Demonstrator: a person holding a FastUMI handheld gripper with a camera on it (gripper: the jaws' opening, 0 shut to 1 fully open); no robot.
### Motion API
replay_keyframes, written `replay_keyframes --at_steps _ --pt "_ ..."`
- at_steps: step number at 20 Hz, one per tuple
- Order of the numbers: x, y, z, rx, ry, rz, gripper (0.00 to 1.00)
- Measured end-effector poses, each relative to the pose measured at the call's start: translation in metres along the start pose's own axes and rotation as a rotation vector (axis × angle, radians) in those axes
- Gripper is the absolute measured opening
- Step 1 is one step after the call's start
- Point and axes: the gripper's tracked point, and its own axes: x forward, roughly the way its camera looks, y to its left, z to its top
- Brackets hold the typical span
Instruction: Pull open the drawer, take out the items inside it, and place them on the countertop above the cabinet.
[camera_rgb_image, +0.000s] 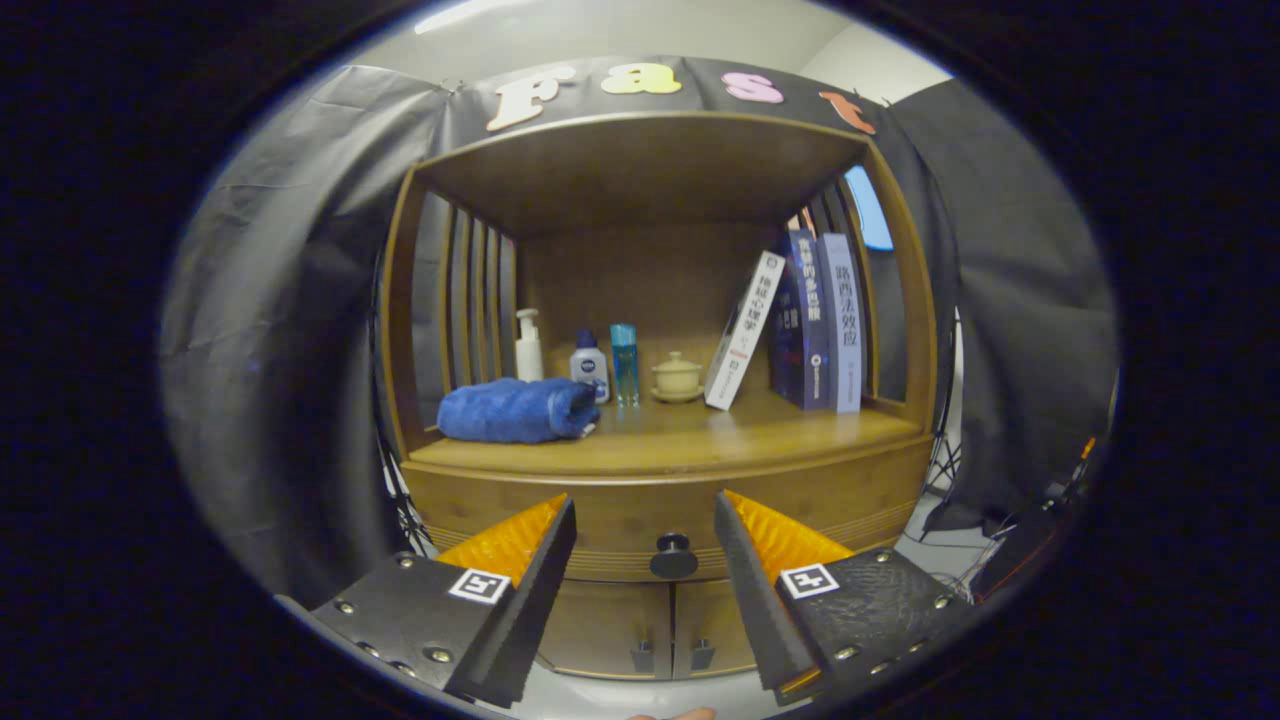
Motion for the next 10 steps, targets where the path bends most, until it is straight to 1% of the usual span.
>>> replay_keyframes --at_steps 2,5,6,7,8,10 --pt "0.017 0.004 -0.024 0.005 0.072 0.02 0.83" --pt "0.044 -0.009 -0.053 0.029 0.146 -0.01 0.84" --pt "0.054 -0.016 -0.061 0.038 0.168 -0.038 0.84" --pt "0.056 -0.023 -0.07 0.042 0.189 -0.059 0.8" --pt "0.065 -0.023 -0.076 0.046 0.203 -0.056 0.76" --pt "0.075 -0.022 -0.082 0.04 0.213 -0.045 0.75"
